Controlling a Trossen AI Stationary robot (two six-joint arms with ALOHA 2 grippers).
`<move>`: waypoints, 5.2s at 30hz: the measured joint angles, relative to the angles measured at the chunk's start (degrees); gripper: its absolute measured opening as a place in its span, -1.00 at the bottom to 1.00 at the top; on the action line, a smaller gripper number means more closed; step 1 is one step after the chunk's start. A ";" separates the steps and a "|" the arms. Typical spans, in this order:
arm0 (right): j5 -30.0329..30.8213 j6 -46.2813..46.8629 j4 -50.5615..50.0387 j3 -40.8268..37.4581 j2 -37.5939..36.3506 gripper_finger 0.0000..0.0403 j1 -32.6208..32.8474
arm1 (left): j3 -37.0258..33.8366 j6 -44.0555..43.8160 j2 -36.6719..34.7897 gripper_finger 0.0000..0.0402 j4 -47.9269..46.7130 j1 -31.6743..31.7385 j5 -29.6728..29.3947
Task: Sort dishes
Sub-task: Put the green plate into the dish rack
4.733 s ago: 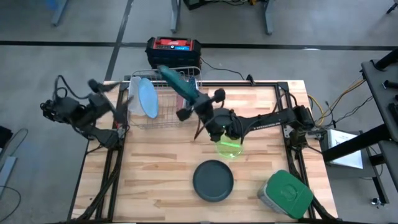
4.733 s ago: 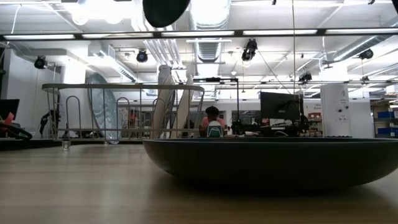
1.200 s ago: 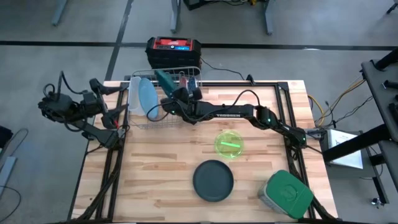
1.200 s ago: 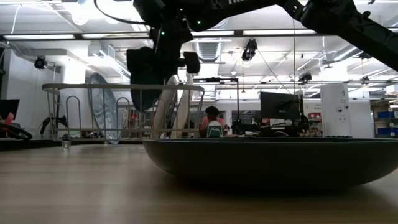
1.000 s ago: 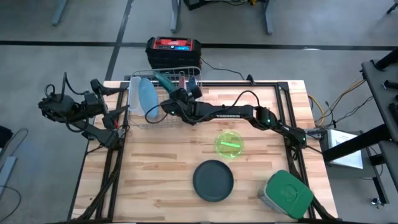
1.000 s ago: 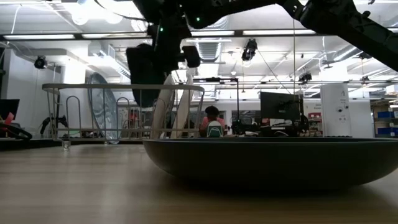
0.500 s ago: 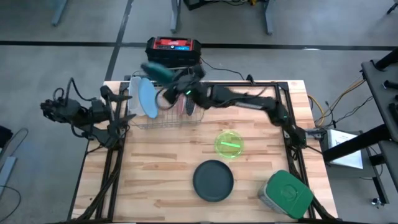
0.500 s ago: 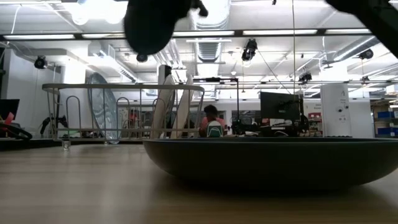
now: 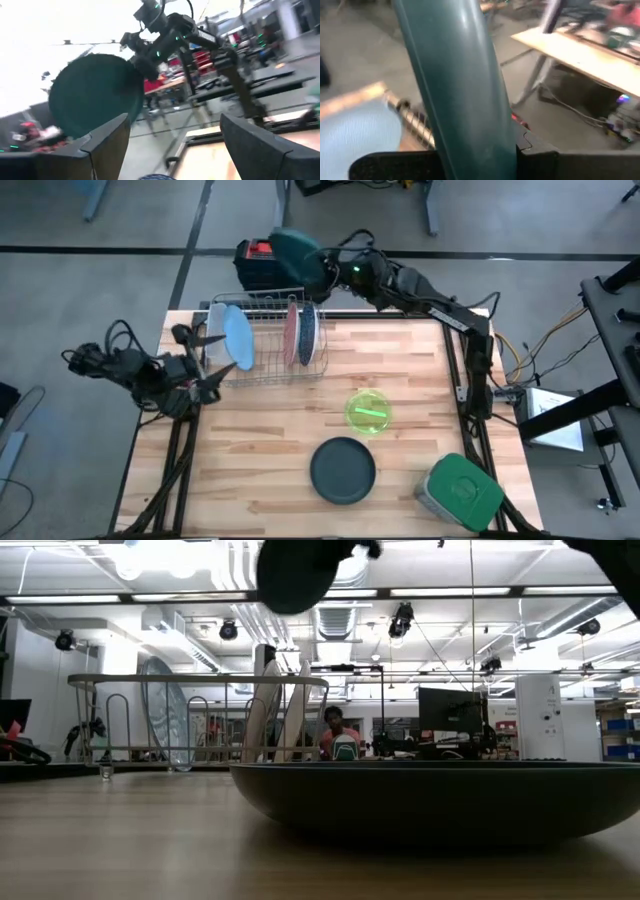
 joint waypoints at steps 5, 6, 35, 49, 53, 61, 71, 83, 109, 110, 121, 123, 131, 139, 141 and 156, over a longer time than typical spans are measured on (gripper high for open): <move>-20.53 -4.40 1.86 -0.19 0.55 -0.93 -6.20 | -0.83 3.96 7.49 0.40 8.07 7.13 1.17; -23.29 -4.68 3.12 -0.04 0.54 -0.93 -7.66 | -0.59 3.76 9.02 0.38 7.95 9.17 2.67; -49.23 -52.51 -2.55 -0.22 2.60 -0.93 -11.50 | 20.75 -11.07 31.38 0.33 -7.06 29.97 13.45; -53.24 -53.41 -4.11 -0.27 2.60 -0.80 -11.47 | 24.97 -13.26 41.59 -0.44 -4.76 29.91 3.39; -53.35 -51.30 -3.94 -0.33 2.60 -0.61 -11.49 | 25.57 -15.45 42.73 -0.89 -4.43 29.91 -1.45; -39.97 -42.92 -3.50 -0.12 2.23 -0.32 -13.23 | 27.91 -23.36 42.51 -0.90 -12.66 26.68 -17.20; -34.98 -27.90 -5.66 0.00 1.43 -0.15 -19.08 | 33.32 -48.11 41.95 -0.90 -42.22 17.25 -41.05; -35.49 -22.74 -11.22 -0.03 0.96 -0.16 -21.51 | 28.66 -75.89 41.99 -0.90 -59.83 16.63 -38.06; -35.68 -21.11 -12.76 -1.08 1.30 -0.19 -20.26 | 17.23 -101.42 44.90 -0.89 -68.55 19.92 -31.26; -35.68 -21.13 -12.77 -1.18 1.34 -0.19 -20.24 | 17.22 -101.76 45.61 -0.88 -68.53 20.03 -31.23; -35.75 -21.24 -11.44 -4.19 1.53 -0.19 -19.95 | 18.32 -106.46 54.36 -0.88 -68.02 23.94 -29.33; -35.73 -21.33 -11.45 -4.63 1.57 -0.19 -19.98 | 19.01 -106.64 55.80 -0.88 -68.11 24.18 -29.39; -35.73 -21.37 -11.41 -5.12 1.60 -0.16 -19.95 | 21.77 -107.15 58.84 -0.80 -68.94 24.72 -28.37; -35.73 -21.36 -11.41 -5.94 1.60 -0.16 -19.95 | 21.88 -107.49 58.59 -0.53 -69.51 25.55 -21.85; -35.73 -21.31 -11.40 -6.25 1.60 -0.15 -19.98 | 21.82 -107.58 58.73 -0.45 -69.43 25.57 -21.26; -35.73 -21.26 -11.41 -7.06 1.60 -0.13 -19.98 | 24.31 -106.49 58.40 0.00 -72.09 25.75 -20.57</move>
